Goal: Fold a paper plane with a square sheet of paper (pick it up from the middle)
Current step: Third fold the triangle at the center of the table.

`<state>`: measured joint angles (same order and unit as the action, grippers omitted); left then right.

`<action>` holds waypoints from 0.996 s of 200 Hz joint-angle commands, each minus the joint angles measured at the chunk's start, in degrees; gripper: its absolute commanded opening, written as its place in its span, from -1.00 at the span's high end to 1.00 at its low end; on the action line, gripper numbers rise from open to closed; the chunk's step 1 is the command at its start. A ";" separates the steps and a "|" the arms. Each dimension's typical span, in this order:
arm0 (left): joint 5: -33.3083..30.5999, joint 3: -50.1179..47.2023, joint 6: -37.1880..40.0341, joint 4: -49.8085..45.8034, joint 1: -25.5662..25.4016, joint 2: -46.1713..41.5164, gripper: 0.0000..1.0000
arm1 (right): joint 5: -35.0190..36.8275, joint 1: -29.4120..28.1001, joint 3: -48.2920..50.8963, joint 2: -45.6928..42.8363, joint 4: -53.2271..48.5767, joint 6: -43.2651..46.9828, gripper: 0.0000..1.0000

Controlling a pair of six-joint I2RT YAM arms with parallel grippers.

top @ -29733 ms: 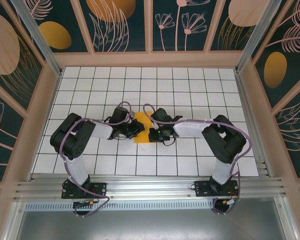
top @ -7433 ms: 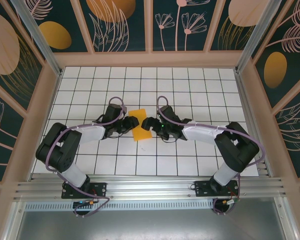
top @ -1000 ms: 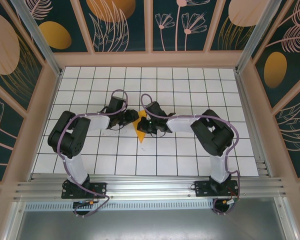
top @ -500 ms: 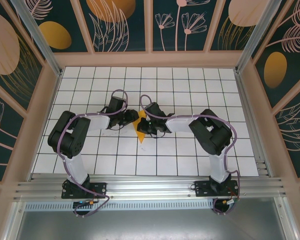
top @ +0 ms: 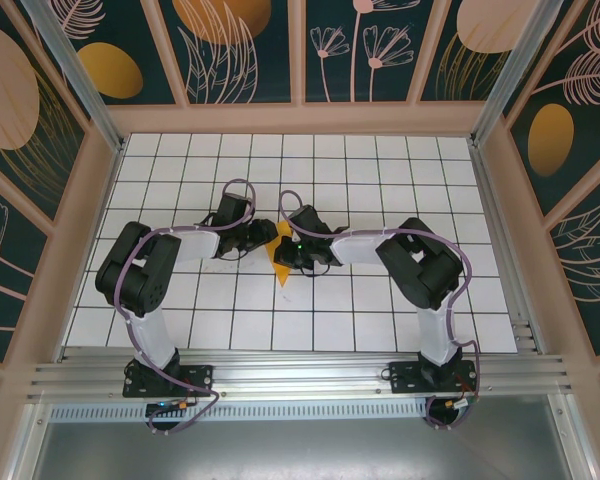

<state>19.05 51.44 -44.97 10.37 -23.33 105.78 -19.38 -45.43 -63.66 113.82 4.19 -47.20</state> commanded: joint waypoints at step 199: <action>0.05 -1.28 -1.83 -1.41 1.94 -5.92 0.09 | 3.10 -0.63 -0.94 2.46 -1.52 1.61 0.48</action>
<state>19.05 51.31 -45.54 9.21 -22.83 103.04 -18.52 -45.78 -64.60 114.59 4.56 -46.85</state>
